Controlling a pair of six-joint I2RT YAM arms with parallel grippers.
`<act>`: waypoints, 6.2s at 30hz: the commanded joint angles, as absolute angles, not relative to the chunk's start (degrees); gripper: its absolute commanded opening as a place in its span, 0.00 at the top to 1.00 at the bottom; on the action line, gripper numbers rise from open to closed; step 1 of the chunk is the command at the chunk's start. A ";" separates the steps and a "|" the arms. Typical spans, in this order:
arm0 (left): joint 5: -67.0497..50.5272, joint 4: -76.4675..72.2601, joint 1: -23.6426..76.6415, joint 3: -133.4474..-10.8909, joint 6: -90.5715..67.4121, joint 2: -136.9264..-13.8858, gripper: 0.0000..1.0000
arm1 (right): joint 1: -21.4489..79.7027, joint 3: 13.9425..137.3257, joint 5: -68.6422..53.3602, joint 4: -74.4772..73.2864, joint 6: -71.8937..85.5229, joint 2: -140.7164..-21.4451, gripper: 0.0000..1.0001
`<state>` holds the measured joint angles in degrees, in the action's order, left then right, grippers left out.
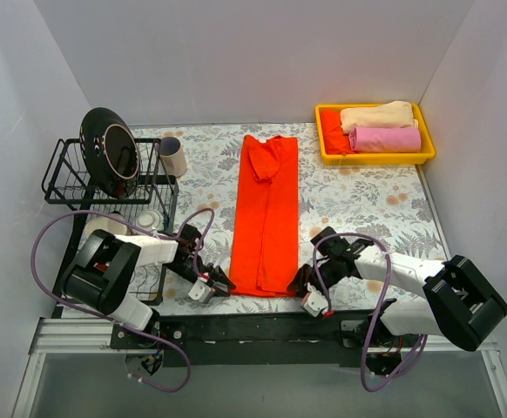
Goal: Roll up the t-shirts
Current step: Roll the T-shirt to the center of the board.
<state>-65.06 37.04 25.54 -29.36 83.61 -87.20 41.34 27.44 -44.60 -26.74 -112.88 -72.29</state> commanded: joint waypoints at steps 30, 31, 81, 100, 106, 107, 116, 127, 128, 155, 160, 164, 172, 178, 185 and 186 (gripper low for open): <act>-61.26 51.03 29.44 -44.73 56.35 -79.63 1.00 | 44.21 37.44 -37.44 -27.77 -46.96 -63.99 0.99; -61.52 52.37 29.70 -46.30 54.77 -79.72 1.00 | 44.12 37.53 -37.35 -28.12 -46.24 -63.72 0.99; -68.39 43.95 26.90 -52.65 4.67 -94.04 1.00 | 27.88 54.40 -55.11 -56.34 -53.52 -88.40 0.99; -60.03 31.04 24.87 -58.44 -6.31 -102.12 1.00 | 21.80 67.05 -57.66 -66.35 -62.05 -106.17 0.99; -59.85 29.80 24.61 -60.47 -8.17 -103.71 1.00 | 19.95 70.05 -57.57 -71.27 -66.88 -110.39 0.99; -59.68 29.62 24.61 -60.56 -8.96 -103.71 1.00 | 19.78 70.22 -57.66 -71.63 -67.15 -110.65 0.99; -56.08 25.14 24.17 -59.59 -17.39 -101.69 0.96 | 18.54 73.65 -58.97 -71.46 -67.85 -113.99 0.99; -51.60 23.90 24.17 -58.71 -22.50 -97.47 0.94 | 18.37 75.50 -61.08 -70.76 -68.73 -116.10 0.99; -51.07 24.25 24.17 -58.80 -21.54 -97.91 0.94 | 18.46 75.50 -61.08 -70.40 -68.64 -116.45 0.99; -46.14 24.87 34.08 -48.70 11.13 -76.74 0.53 | 30.06 46.57 -41.29 -26.67 -49.21 -73.29 0.24; -45.62 19.79 38.05 -42.28 16.08 -75.50 0.53 | 31.37 45.38 -40.35 -27.44 -50.72 -72.80 0.41; -45.70 17.67 39.46 -39.99 19.42 -77.43 0.53 | 32.43 39.30 -34.73 -19.26 -51.42 -66.45 0.38; -41.31 11.87 39.99 -36.83 21.88 -83.13 0.55 | 32.43 38.76 -33.75 -23.12 -51.15 -65.75 0.39; -37.62 13.53 39.99 -33.76 24.08 -83.06 0.60 | 32.52 36.04 -34.28 -23.12 -53.17 -63.63 0.38; -36.38 16.69 39.90 -36.20 12.61 -85.07 0.99 | 32.70 34.02 -34.80 -22.07 -60.81 -61.79 0.38; -37.43 17.31 39.64 -37.69 11.18 -85.34 1.00 | 33.04 33.23 -34.89 -21.45 -62.04 -60.66 0.37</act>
